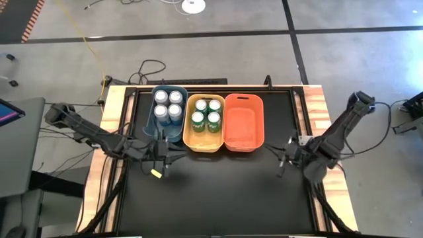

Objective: Sort soda cans
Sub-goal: Return to Home Position

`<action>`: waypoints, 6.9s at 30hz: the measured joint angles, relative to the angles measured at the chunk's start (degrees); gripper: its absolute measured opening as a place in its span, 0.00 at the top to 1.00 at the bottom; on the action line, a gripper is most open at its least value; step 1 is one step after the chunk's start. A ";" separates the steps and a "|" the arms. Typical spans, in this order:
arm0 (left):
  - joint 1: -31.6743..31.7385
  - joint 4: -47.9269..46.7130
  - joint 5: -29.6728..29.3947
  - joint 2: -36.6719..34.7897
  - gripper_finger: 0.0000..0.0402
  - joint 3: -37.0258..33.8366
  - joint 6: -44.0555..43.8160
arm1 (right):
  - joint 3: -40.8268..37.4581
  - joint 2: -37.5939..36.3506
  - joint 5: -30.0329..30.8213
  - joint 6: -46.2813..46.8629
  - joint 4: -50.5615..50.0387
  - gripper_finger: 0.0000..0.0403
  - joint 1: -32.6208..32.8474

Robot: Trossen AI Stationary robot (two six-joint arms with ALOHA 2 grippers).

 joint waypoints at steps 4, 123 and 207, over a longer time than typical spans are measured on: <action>1.48 0.63 -0.04 -1.45 0.81 -0.88 1.70 | -3.16 -2.42 -13.22 -12.20 12.25 0.99 -9.94; 15.28 -4.88 14.61 -45.29 0.99 -30.06 -1.00 | -35.91 -50.66 -50.59 -27.31 30.68 0.99 -31.79; 14.06 -13.06 17.22 -56.67 1.00 -30.08 -5.43 | -36.83 -50.69 -49.93 -15.20 26.05 0.92 -31.29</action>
